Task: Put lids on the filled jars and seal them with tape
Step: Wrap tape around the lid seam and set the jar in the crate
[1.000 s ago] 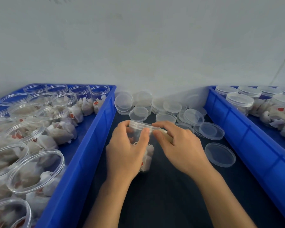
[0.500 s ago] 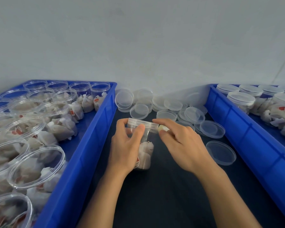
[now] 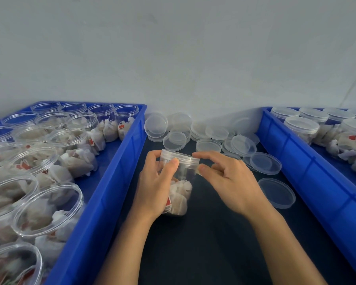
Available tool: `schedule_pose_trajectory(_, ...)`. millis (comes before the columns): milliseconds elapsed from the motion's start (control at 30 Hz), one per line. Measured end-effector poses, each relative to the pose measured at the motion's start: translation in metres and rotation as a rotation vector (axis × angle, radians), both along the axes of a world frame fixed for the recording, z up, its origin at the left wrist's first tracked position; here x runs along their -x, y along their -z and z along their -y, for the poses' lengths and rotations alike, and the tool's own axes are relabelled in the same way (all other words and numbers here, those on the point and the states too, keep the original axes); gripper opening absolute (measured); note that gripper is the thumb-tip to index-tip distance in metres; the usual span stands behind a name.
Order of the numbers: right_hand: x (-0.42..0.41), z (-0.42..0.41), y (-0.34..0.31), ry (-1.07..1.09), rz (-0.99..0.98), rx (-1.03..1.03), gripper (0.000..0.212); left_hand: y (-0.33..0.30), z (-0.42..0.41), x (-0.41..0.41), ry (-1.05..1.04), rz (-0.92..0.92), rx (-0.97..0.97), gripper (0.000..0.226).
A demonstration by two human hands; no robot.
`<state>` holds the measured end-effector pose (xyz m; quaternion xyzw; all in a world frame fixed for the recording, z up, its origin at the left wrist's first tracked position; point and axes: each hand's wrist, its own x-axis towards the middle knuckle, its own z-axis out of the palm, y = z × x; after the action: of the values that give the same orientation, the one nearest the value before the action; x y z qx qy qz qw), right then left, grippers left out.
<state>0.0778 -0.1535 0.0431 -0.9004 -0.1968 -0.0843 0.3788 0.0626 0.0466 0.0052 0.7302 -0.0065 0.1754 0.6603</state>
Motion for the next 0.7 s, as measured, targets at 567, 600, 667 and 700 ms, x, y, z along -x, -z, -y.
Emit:
schedule_pose_trajectory(567, -0.0003, 0.0019, -0.0011, -0.04, -0.048, -0.03, 0.026, -0.0034, 0.0004, 0.0037, 0.098, -0.041, 0.114, 0.044)
schedule_pose_trajectory(600, 0.0, 0.0022, -0.0012, -0.054, -0.059, -0.044, 0.026, -0.0035, 0.0001, 0.0044, 0.119, -0.034, 0.133, 0.042)
schedule_pose_trajectory(667, 0.0007, 0.0025, -0.0012, -0.083, -0.082, -0.057, 0.026, -0.0023, -0.0012, 0.0047, 0.159, -0.03, 0.169, 0.044)
schedule_pose_trajectory(700, 0.0008, 0.0025, -0.001, -0.097, -0.095, -0.055, 0.026, -0.0012, -0.0021, 0.0046, 0.178, -0.036, 0.19, 0.045)
